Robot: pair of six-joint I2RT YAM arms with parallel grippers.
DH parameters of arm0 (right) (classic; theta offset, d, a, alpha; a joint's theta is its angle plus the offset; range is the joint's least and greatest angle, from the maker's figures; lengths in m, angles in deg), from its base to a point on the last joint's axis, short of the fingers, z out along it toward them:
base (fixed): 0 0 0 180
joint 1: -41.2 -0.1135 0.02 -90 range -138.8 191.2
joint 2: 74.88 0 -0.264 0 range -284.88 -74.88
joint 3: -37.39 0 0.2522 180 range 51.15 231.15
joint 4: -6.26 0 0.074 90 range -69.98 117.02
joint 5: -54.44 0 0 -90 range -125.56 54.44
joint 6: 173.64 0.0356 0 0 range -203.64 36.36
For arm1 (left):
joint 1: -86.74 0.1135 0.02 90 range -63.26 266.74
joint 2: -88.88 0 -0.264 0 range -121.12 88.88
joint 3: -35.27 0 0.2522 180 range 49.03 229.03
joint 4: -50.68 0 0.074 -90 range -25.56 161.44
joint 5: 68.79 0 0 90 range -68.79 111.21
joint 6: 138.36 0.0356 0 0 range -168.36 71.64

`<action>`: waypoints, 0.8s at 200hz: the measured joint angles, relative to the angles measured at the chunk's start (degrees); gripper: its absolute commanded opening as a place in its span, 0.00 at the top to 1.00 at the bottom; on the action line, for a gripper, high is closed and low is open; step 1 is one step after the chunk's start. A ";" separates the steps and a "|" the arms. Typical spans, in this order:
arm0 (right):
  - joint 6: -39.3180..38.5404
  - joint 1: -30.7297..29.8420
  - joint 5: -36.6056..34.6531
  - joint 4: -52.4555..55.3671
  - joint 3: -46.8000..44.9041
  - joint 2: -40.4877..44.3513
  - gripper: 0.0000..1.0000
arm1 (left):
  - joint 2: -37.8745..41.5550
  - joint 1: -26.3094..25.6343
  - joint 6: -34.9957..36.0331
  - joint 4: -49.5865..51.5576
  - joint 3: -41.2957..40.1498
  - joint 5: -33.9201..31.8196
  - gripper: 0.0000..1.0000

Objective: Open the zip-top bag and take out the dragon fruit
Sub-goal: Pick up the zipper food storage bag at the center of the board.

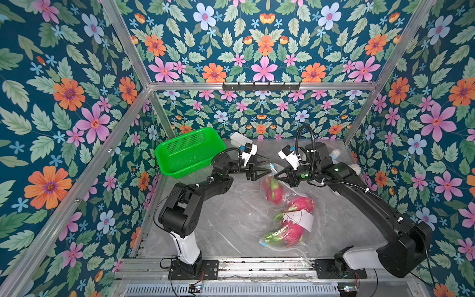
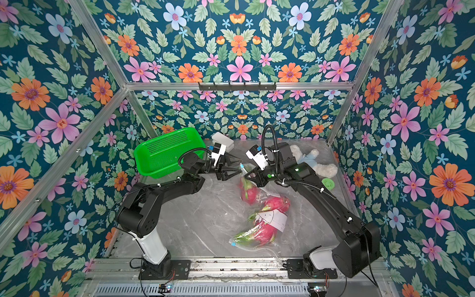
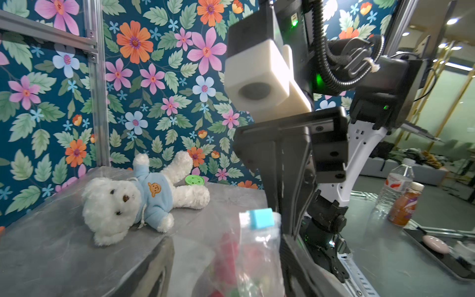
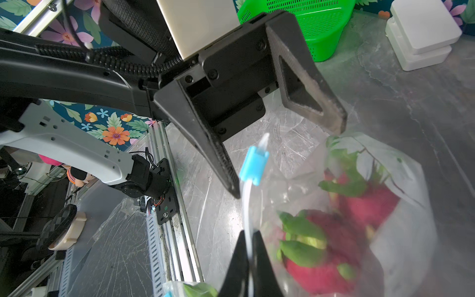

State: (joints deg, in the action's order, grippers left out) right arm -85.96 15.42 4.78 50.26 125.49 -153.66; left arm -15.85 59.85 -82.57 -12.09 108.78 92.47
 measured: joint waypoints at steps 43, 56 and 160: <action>0.31 1.86 -0.04 -0.81 -1.36 0.96 1.00 | -5.18 -0.94 -16.28 -10.71 3.17 3.30 0.86; 0.31 1.90 -0.04 -0.83 -1.36 1.03 1.00 | -5.07 -1.11 -18.27 -11.87 2.84 3.74 1.00; 1.14 2.32 -2.19 0.02 2.60 1.14 0.69 | 1.40 -1.20 -11.50 -4.98 -1.44 1.90 1.00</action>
State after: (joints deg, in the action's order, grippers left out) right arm -84.83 17.74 2.59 50.28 128.10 -152.53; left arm -14.45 58.64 -94.07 -17.08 107.34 94.37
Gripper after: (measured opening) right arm 0.287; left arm 0.048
